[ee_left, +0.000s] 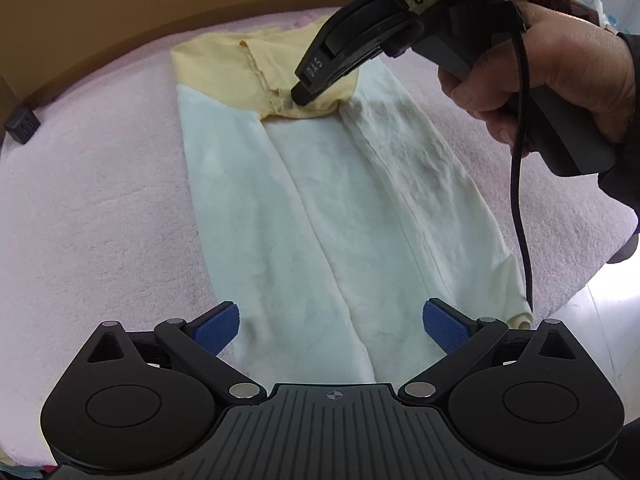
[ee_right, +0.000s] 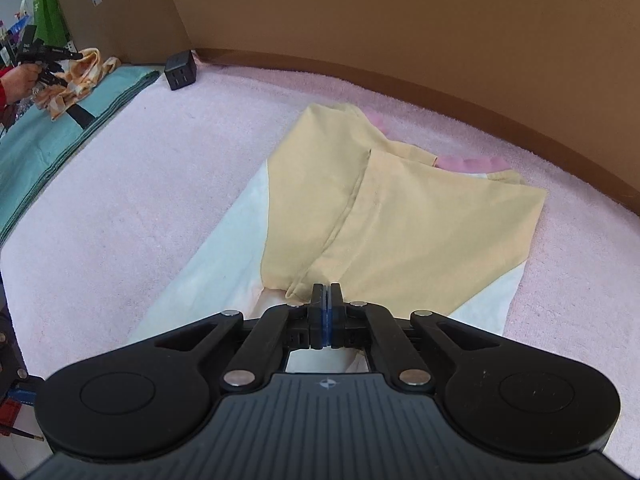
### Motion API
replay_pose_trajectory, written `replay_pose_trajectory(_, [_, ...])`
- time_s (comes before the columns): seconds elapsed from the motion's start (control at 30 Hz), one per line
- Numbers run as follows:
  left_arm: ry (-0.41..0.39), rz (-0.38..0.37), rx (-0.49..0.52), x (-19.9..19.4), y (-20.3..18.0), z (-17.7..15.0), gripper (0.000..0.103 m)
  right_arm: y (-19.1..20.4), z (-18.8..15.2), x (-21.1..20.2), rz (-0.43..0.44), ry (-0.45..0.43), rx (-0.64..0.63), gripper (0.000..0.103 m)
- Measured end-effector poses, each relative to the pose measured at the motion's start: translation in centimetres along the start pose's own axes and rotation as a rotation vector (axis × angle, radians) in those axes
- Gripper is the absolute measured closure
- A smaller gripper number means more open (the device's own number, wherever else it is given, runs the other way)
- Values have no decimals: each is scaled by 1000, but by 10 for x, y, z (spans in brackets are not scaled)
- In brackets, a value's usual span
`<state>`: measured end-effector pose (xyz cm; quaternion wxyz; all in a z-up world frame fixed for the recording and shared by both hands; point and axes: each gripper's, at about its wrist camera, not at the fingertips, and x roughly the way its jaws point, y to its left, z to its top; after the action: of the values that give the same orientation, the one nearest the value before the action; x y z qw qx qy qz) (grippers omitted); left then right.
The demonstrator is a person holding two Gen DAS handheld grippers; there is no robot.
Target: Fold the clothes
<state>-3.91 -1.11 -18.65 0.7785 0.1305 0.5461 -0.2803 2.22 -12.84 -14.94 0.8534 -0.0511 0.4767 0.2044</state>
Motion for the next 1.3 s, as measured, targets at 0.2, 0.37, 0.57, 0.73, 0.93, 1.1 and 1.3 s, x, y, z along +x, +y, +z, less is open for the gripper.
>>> replay_pose_trajectory(0.2, [49, 18, 90, 15, -13, -9, 0, 1, 0, -6, 27, 16, 3, 102])
replay_pose_trajectory(0.37, [23, 6, 21, -2, 0, -9, 0, -15, 2, -25, 42, -54, 102, 100])
replay_pose_trajectory(0.57, [42, -18, 8, 2, 2, -9, 0, -6, 5, -7, 75, -5, 93, 103])
replay_pose_trajectory(0.73, [75, 6, 107, 11, -10, -21, 0, 0, 2, -3, 92, 23, 113, 103])
replay_pose_trajectory(0.93, [93, -9, 119, -1, 0, -37, 0, -1, -34, -56, 203, 19, 95, 100])
replay_pose_trajectory(1.1, [130, 0, 126, -4, 7, -56, 0, 17, -102, -80, 246, 161, 15, 100])
replay_pose_trajectory(1.3, [172, -3, 160, -14, 11, -73, 0, 21, -168, -107, 250, 226, 92, 100])
